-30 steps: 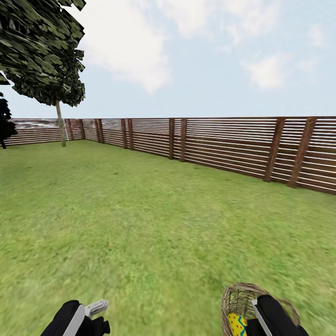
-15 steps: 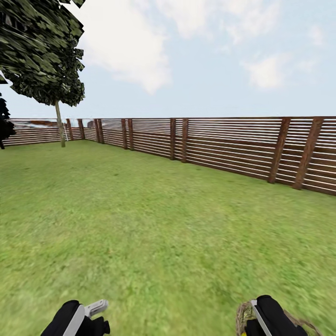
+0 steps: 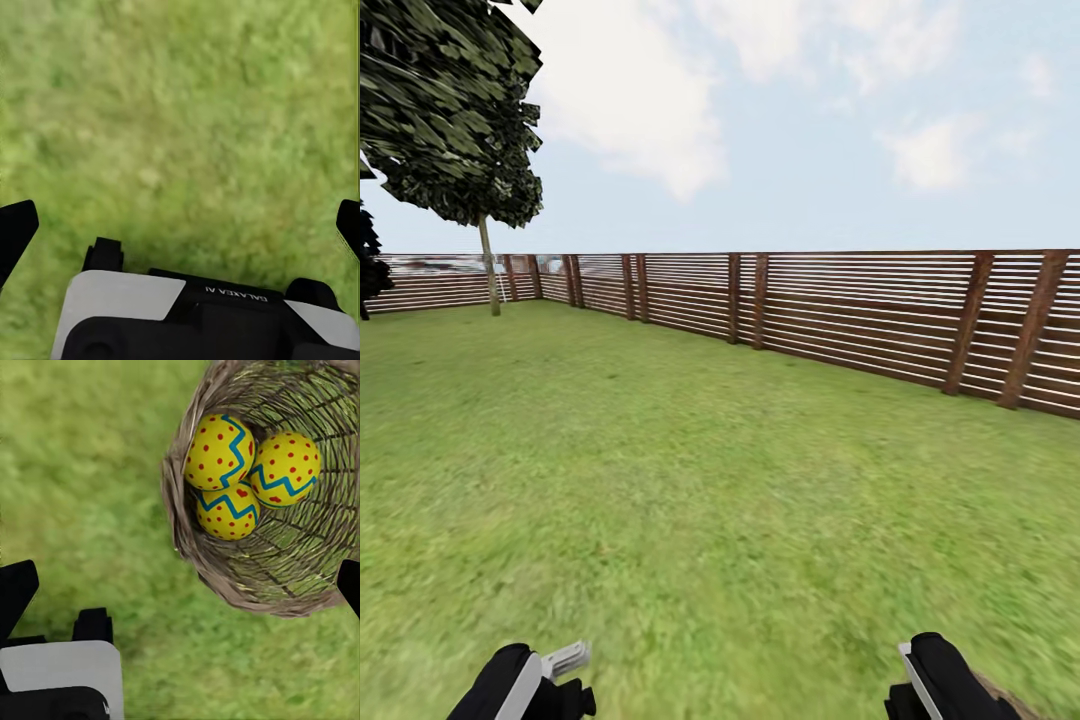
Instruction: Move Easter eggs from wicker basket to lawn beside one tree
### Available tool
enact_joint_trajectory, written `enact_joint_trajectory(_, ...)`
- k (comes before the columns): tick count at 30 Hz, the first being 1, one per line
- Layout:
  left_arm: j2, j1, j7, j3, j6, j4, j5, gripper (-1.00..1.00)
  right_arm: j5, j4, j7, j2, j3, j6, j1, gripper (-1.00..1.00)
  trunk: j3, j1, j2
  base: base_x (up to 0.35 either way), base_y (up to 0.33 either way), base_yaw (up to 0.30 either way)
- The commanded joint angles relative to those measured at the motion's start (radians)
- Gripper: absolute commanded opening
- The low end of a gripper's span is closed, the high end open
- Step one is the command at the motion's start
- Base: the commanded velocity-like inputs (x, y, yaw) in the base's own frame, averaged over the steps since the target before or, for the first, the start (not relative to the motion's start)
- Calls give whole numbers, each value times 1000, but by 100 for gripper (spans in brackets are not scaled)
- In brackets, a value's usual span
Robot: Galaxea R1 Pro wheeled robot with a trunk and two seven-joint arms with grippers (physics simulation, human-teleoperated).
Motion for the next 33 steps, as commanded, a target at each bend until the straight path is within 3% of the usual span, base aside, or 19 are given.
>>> enact_joint_trajectory(1,0,0,10,0,4,-1,10,100,7,-1,3,0,1,5,-1,100,-1,1,-1,229,3,0)
enact_joint_trajectory(9,0,0,10,1,4,-1,10,100,7,-1,3,0,1,5,-1,100,-1,1,-1,38,0,0)
enact_joint_trajectory(33,0,0,8,1,4,-1,12,100,7,-1,1,0,1,5,-1,100,-76,93,-169,0,0,0)
